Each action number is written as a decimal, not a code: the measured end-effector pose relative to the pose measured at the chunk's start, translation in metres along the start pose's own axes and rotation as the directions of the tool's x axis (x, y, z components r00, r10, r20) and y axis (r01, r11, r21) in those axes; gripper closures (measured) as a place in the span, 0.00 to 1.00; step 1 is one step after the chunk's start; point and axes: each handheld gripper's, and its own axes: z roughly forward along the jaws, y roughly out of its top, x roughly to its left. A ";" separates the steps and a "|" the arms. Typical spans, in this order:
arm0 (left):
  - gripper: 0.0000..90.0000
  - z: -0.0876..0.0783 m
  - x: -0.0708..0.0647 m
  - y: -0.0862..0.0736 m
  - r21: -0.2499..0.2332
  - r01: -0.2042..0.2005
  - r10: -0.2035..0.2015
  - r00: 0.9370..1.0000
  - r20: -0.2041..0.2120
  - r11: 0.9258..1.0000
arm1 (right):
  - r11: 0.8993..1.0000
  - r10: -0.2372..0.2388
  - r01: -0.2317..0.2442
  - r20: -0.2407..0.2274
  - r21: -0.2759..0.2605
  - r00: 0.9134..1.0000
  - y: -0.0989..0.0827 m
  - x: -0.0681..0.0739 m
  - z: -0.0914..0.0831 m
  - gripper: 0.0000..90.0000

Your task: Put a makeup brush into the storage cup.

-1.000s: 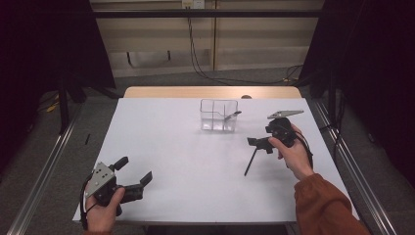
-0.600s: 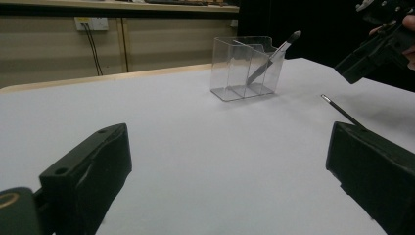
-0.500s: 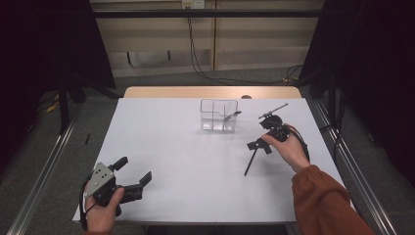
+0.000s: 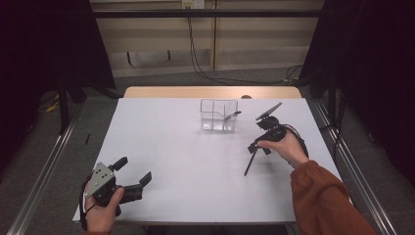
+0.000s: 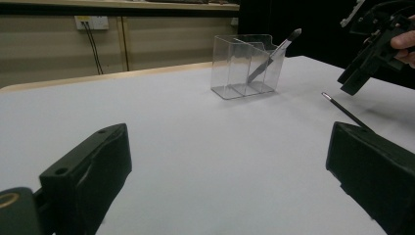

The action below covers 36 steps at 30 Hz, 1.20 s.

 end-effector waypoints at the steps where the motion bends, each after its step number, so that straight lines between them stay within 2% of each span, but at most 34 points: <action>1: 0.03 0.000 0.000 0.000 0.000 0.000 0.000 1.000 0.000 1.000 | 1.000 0.000 0.000 0.000 0.000 1.000 0.000 0.000 0.000 0.11; 2: 0.03 0.000 0.000 0.000 -0.002 0.001 -0.001 1.000 0.000 1.000 | 1.000 0.011 -0.011 0.009 0.028 1.000 0.003 0.001 0.001 0.15; 4: 0.03 0.000 0.000 0.000 0.000 -0.001 0.001 1.000 0.000 1.000 | 0.999 -0.001 0.000 0.022 0.040 1.000 0.004 0.002 0.002 0.15; 6: 0.03 0.000 0.000 0.000 0.003 -0.002 0.002 1.000 0.001 1.000 | 0.997 -0.006 0.004 0.033 0.078 0.999 0.008 0.005 0.006 0.18; 8: 0.03 0.000 0.000 0.000 0.003 -0.003 0.003 1.000 0.000 1.000 | 0.995 0.008 -0.012 0.042 0.098 0.999 0.009 0.006 0.009 0.19; 10: 0.03 0.000 0.000 0.000 -0.002 0.002 -0.002 1.000 -0.001 1.000 | 0.995 0.018 -0.022 0.047 0.101 0.999 0.010 0.006 0.010 0.20; 13: 0.03 -0.001 0.001 0.000 -0.001 0.002 -0.002 1.000 -0.003 1.000 | 0.994 0.041 -0.046 0.051 0.098 0.998 0.012 0.005 0.013 0.28; 19: 0.03 0.000 0.000 0.000 0.001 0.000 0.000 1.000 -0.001 1.000 | 0.991 0.070 -0.076 0.053 0.112 0.996 0.013 0.004 0.016 0.35; 20: 0.03 0.000 0.000 0.000 0.001 0.000 0.000 1.000 -0.001 1.000 | 0.991 0.070 -0.076 0.053 0.112 0.996 0.013 0.004 0.016 0.35; 21: 0.03 0.000 0.000 0.000 0.001 0.000 0.000 1.000 -0.001 1.000 | 0.991 0.068 -0.076 0.074 0.111 0.995 0.013 0.004 0.018 0.37; 24: 0.03 -0.001 0.001 0.000 0.003 -0.001 0.001 1.000 -0.002 1.000 | 0.990 0.072 -0.080 0.068 0.117 0.995 0.013 0.004 0.020 0.39; 29: 0.03 0.000 0.001 0.000 0.008 -0.002 0.002 1.000 -0.003 1.000 | 0.989 0.072 -0.084 0.102 0.124 0.992 0.014 0.007 0.023 0.41; 31: 0.04 0.000 0.000 -0.001 0.011 0.001 0.000 1.000 -0.005 1.000 | 0.990 0.059 -0.076 0.144 0.115 0.988 0.012 0.012 0.024 0.45; 32: 0.04 0.000 0.001 -0.001 0.014 -0.001 0.001 1.000 -0.007 1.000 | 0.990 0.059 -0.076 0.144 0.115 0.988 0.012 0.012 0.024 0.45; 33: 0.04 -0.001 0.001 -0.001 0.014 0.000 0.000 1.000 -0.008 1.000 | 0.991 0.055 -0.074 0.164 0.111 0.985 0.011 0.014 0.025 0.45; 36: 0.04 0.000 0.001 -0.001 0.013 0.003 -0.002 1.000 -0.007 1.000 | 0.989 0.050 -0.072 0.170 0.126 0.984 0.013 0.015 0.026 0.46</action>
